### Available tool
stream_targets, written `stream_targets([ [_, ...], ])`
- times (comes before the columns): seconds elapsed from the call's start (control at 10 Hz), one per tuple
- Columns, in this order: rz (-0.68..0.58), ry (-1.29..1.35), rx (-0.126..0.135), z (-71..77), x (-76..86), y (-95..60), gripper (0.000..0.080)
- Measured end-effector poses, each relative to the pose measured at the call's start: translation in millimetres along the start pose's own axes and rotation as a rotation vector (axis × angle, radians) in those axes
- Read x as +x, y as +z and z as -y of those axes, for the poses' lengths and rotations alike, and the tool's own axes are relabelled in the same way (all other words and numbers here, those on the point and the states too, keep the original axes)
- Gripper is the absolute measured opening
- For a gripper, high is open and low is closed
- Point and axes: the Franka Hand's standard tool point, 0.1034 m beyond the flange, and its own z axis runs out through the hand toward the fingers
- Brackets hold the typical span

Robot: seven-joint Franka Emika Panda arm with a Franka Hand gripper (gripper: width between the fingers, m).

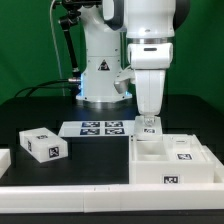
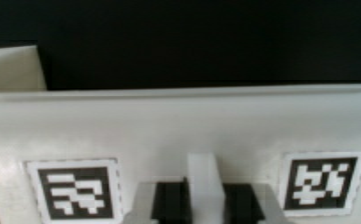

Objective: Assemble cabinet

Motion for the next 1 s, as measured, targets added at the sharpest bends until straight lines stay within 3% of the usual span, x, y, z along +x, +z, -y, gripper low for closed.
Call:
stream_targets([
  [0.2,0.001,0.0,0.0,-1.1,-0.5,-0.6,0.0068],
  [0.6,-0.019,0.002,-0.029,-0.5,2.6,0.4,0.0068],
  [1.0,-0.018,-0.017,-0.028,-2.4,-0.4,0.1,0.0068],
])
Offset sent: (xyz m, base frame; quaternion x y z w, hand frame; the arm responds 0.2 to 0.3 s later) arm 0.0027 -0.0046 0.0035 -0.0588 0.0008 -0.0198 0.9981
